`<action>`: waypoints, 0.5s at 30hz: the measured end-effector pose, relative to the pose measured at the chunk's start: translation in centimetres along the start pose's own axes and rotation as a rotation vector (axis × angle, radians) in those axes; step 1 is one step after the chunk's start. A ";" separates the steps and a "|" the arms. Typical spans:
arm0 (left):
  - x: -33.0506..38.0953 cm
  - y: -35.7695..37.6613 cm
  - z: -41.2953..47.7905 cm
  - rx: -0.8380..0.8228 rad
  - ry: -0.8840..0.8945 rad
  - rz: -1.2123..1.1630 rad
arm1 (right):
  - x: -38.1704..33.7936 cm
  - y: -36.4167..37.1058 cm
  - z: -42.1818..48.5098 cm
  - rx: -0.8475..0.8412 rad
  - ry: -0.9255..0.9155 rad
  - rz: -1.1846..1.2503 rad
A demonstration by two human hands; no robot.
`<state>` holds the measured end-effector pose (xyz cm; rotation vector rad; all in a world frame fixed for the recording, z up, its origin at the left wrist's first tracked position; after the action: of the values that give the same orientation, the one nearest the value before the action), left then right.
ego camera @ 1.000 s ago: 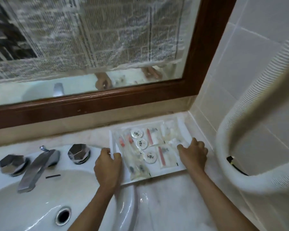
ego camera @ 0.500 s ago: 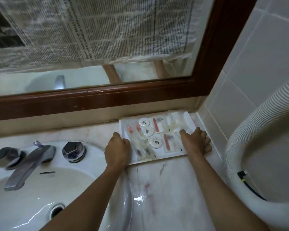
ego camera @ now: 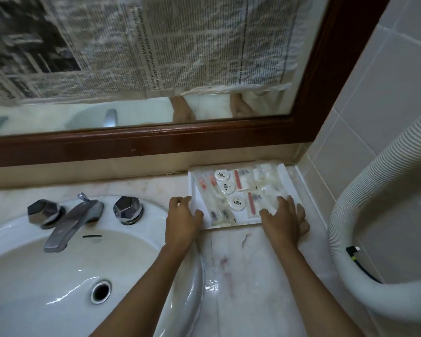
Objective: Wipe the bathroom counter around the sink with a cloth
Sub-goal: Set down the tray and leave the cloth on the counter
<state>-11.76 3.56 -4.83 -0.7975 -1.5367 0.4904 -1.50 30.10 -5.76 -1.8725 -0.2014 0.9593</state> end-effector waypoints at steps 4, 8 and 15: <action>-0.8 -2.8 -5.0 0.120 0.081 -0.205 | -1.3 0.2 -5.2 0.034 -0.114 -0.016; -4.7 -5.8 -10.9 0.138 0.037 -0.308 | -2.9 1.7 -11.8 -0.009 -0.204 0.072; -18.2 -14.2 -25.3 0.276 -0.138 -0.372 | -10.1 8.4 -29.7 -0.104 -0.589 0.095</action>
<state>9.92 -22.90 -3.61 -0.2599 -1.6543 0.4733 10.00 0.09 -1.33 -1.6564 -0.5245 1.5770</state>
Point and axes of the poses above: each hand's wrist, its own z-axis towards the middle knuckle, its own y-axis out of the palm, x = y × z, the point moved 10 cm from there along z, towards the middle knuckle, and after that the axes turned 5 degrees about -x, right-handed, at the moved point
